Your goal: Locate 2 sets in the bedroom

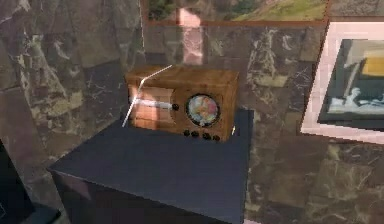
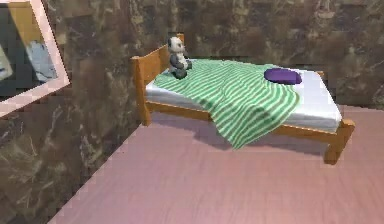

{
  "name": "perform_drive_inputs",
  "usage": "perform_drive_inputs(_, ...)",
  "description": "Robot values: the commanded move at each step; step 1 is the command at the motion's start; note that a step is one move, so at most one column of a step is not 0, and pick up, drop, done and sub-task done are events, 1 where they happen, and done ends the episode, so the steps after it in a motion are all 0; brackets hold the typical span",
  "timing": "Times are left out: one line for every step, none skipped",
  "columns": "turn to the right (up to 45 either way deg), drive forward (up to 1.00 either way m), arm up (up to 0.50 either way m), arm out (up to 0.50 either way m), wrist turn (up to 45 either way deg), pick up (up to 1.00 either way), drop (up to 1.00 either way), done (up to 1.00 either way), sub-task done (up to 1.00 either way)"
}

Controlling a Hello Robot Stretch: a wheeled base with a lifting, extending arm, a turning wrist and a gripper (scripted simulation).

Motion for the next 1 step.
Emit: perform_drive_inputs(0.0,0.00,0.00,0.00,0.0,0.00,0.00,1.00,0.00)
